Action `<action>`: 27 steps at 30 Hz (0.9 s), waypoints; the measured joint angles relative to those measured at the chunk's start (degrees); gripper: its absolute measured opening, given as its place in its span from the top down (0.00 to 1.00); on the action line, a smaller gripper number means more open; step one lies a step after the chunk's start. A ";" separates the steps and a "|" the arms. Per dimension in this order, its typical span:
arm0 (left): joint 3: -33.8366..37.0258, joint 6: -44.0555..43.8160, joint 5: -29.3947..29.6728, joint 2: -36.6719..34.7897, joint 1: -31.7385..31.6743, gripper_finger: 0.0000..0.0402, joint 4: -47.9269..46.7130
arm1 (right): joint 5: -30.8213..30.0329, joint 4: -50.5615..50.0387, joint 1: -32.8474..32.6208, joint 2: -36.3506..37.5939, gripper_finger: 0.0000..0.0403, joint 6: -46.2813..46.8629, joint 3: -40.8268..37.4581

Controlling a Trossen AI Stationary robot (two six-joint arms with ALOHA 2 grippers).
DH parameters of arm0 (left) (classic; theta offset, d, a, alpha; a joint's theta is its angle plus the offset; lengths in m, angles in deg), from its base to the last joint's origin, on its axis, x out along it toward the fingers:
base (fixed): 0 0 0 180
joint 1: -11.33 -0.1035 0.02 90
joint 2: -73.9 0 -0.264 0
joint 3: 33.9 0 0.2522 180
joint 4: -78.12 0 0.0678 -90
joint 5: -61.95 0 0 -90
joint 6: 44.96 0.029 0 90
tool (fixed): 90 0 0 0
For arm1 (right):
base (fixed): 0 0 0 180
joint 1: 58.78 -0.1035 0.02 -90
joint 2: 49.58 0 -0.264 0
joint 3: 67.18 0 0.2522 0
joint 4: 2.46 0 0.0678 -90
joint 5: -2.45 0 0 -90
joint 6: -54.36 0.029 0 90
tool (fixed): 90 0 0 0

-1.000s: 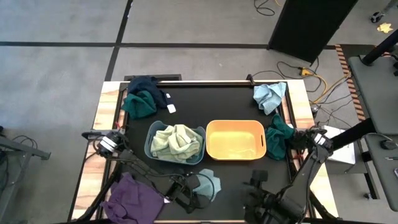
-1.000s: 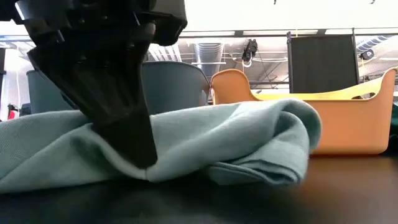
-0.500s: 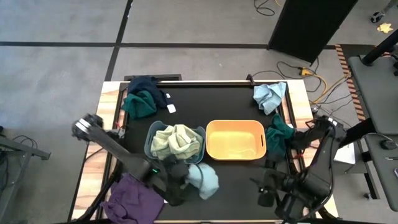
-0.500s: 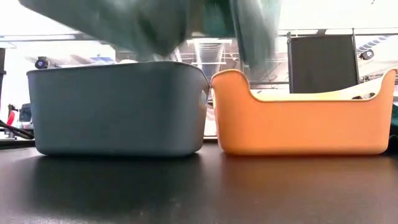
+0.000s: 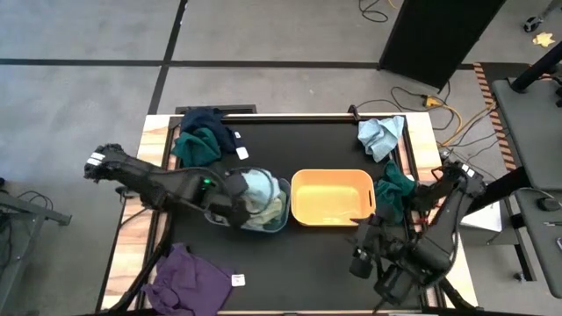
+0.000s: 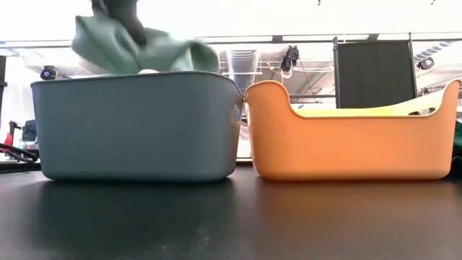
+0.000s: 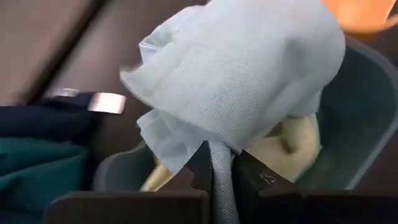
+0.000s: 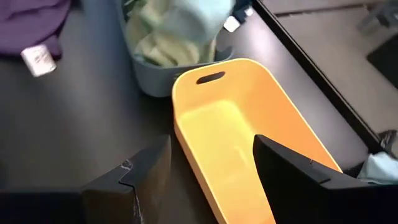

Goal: Sort towels by color in basket
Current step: Put the light blue towel into the blue bin

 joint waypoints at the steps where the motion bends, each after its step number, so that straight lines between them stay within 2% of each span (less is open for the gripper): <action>1: 2.29 1.64 -1.80 0.70 -0.51 0.99 3.60 | 0.05 0.02 0.67 0.07 0.46 0.73 0.00; 6: 11.66 8.94 -11.08 4.36 -2.54 0.99 29.66 | 1.08 0.02 3.98 0.88 0.46 1.70 0.07; 9: 14.23 8.75 -14.16 7.96 -4.79 0.99 38.17 | 4.70 0.07 6.91 1.88 0.46 4.13 0.29; 12: 14.71 6.91 -14.43 11.11 -6.64 0.99 38.73 | 8.84 -0.04 10.27 3.06 0.46 6.52 0.35; 18: 14.33 4.01 -12.89 14.99 -9.06 0.93 39.48 | 12.98 -0.45 18.50 6.16 0.46 13.01 0.35; 23: 14.48 1.23 -12.49 17.73 -12.37 0.91 38.19 | 16.32 -0.52 29.36 9.07 0.46 17.02 -0.15; 27: 14.59 -0.04 -12.25 18.28 -14.26 0.91 36.18 | 19.06 -0.52 40.21 10.62 0.46 13.65 -1.86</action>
